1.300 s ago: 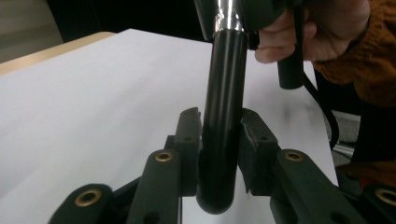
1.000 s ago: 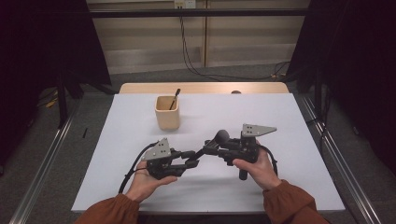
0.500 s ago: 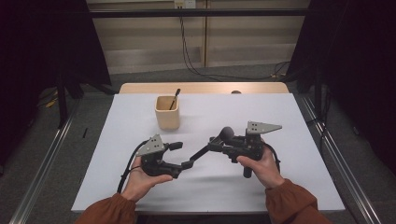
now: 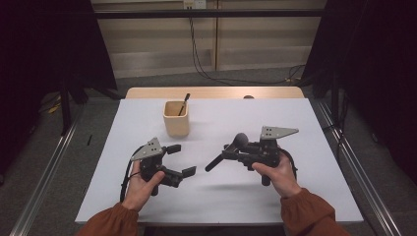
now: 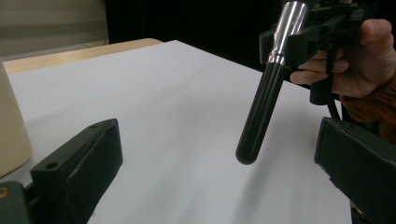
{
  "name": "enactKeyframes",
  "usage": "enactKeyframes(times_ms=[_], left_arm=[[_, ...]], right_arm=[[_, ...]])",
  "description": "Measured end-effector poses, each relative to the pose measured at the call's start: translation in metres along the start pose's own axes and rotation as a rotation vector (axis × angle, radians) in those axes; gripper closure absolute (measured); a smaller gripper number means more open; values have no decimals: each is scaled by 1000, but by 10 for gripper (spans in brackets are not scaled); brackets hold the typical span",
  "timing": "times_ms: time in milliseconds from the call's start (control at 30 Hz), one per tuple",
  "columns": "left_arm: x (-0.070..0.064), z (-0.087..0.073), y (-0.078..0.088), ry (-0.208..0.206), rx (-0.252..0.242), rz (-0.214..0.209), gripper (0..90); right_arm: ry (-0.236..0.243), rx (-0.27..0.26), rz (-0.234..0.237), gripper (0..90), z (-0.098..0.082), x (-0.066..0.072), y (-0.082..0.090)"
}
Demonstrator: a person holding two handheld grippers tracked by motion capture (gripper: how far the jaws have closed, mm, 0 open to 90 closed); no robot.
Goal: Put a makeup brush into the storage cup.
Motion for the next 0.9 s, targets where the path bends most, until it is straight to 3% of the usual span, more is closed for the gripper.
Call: enactKeyframes(times_ms=[333, 900], left_arm=[[-2, 1, 0, -41, 18, 16, 15], [-8, 1, -10, -66, 46, -2, 17]], right_arm=[[0, 42, 4, 714, 5, 1, 5], [101, 244, -5, 715, 18, 1, -4]])
Point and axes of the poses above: each handheld gripper's, and its own axes: y roughly backward along the jaws, z roughly out of its top, x roughly to its left, the point moved 7 cm from there along -y, roughly forward along the jaws, and after that the axes turned 8 degrees about -z, right-handed, at the moved point
